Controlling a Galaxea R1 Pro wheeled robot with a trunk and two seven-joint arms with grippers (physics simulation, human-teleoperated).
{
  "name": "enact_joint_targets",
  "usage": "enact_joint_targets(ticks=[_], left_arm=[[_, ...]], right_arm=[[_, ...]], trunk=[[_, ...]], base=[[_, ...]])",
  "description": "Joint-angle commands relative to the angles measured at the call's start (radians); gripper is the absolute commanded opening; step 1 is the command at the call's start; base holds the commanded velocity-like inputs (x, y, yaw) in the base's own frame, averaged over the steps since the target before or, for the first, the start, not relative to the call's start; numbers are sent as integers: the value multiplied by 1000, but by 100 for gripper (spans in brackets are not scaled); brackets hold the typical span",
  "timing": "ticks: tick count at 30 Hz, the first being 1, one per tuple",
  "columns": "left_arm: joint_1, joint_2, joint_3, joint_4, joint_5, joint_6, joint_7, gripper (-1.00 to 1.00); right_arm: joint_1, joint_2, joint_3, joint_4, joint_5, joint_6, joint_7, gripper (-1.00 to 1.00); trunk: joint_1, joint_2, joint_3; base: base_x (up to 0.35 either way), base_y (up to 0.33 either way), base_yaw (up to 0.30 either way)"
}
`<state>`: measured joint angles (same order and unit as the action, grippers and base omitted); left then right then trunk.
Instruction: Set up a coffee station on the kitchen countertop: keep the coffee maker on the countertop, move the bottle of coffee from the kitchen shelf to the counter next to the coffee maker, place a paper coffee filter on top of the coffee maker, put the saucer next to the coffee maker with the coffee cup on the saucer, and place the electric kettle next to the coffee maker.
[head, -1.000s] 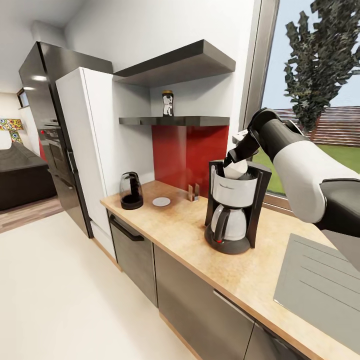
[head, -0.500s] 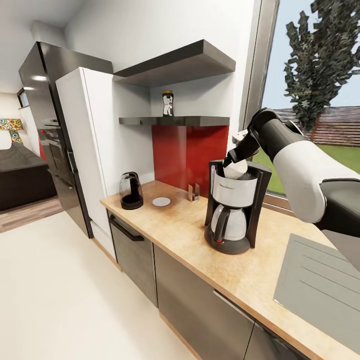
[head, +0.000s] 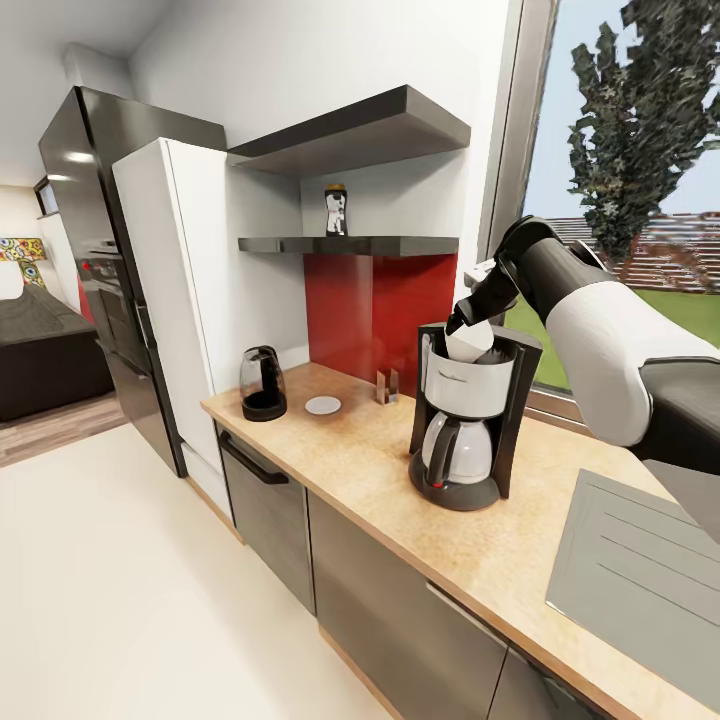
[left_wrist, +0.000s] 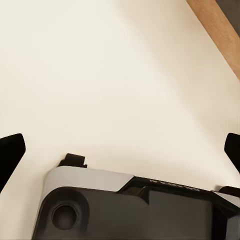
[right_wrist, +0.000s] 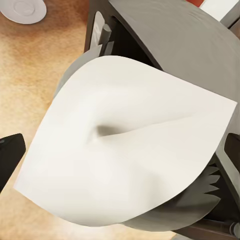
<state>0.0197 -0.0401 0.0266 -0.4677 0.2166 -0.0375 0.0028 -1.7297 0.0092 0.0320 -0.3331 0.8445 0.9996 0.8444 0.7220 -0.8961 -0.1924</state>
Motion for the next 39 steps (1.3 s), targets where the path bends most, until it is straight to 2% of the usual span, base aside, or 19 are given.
enact_joint_targets(ticks=[1, 3, 21, 27, 32, 33, 39], left_arm=[[0, -1, 3, -2, 4, -1, 0, 100], [0, -1, 3, -2, 4, -1, 0, 100], [0, -1, 3, -2, 4, 0, 0, 100], [0, -1, 3, -2, 4, -1, 0, 100], [0, -1, 3, -2, 4, -1, 0, 100], [1, -1, 3, -2, 4, -1, 0, 100], [1, -1, 3, -2, 4, -2, 0, 100]], right_arm=[[-1, 0, 3, -1, 8, 2, 10, 100], [-1, 0, 3, -1, 8, 2, 10, 100], [-1, -1, 1, -15, 5, 2, 10, 100], [-1, -2, -3, -70, 3, 2, 16, 100], [-1, -4, -5, -114, 3, 2, 59, 100], [-1, -4, -6, -154, 4, 3, 103, 100], [-1, -6, -8, -220, 0, 1, 155, 100]], trunk=[[0, -1, -1], [0, -1, -1], [-69, 125, 55], [-92, 167, 74], [-92, 167, 74], [-92, 167, 74], [-92, 167, 74]], base=[[0, 0, 0], [0, 0, 0], [0, 0, 0], [0, 0, 0], [0, 0, 0], [0, 0, 0], [0, 0, 0]])
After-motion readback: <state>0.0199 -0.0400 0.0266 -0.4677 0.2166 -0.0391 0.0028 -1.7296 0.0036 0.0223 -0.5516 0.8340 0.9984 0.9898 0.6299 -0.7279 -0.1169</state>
